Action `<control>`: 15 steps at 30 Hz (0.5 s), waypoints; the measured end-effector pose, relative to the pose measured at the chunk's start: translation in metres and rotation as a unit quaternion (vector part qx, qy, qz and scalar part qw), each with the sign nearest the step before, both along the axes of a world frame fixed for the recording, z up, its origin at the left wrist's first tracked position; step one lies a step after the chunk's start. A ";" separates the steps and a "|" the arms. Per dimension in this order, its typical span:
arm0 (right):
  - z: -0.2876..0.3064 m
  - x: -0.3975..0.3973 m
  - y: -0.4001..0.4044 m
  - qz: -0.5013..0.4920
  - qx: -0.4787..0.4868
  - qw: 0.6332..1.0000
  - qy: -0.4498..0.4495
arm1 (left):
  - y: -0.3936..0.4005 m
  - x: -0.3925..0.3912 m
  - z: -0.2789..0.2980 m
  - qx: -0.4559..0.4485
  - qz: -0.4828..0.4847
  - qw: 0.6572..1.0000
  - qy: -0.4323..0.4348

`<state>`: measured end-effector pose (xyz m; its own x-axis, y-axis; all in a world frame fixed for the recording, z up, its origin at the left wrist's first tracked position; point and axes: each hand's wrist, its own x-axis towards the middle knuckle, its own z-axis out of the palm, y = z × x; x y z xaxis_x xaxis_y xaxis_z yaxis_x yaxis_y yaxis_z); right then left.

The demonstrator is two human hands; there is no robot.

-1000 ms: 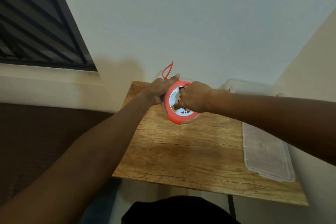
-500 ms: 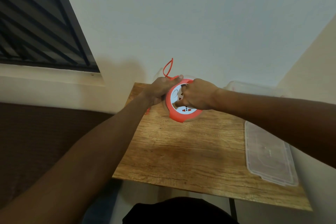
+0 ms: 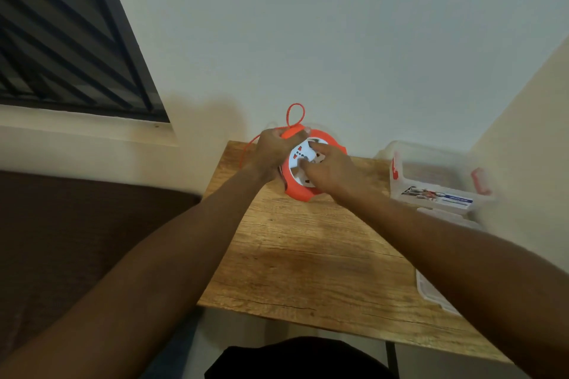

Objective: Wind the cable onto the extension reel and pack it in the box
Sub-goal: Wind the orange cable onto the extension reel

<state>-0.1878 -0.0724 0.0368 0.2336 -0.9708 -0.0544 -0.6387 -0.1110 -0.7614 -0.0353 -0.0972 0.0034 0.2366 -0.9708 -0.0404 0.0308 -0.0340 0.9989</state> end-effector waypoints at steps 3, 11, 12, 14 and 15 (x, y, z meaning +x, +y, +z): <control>0.006 -0.004 0.004 0.057 0.020 0.994 0.088 | 0.003 0.004 -0.013 0.038 -0.005 0.999 0.030; 0.076 -0.001 -0.042 0.202 -0.248 0.896 0.308 | 0.011 0.004 -0.012 0.070 -0.071 0.995 -0.007; 0.082 0.004 -0.048 0.243 -0.228 0.878 0.345 | 0.015 0.001 -0.009 0.072 -0.085 0.994 -0.019; 0.091 0.011 -0.055 0.297 -0.176 0.842 0.414 | 0.018 -0.002 -0.009 0.071 -0.106 0.992 -0.023; 0.092 0.011 -0.058 0.317 -0.171 0.823 0.439 | 0.019 -0.002 -0.010 0.072 -0.109 0.991 -0.019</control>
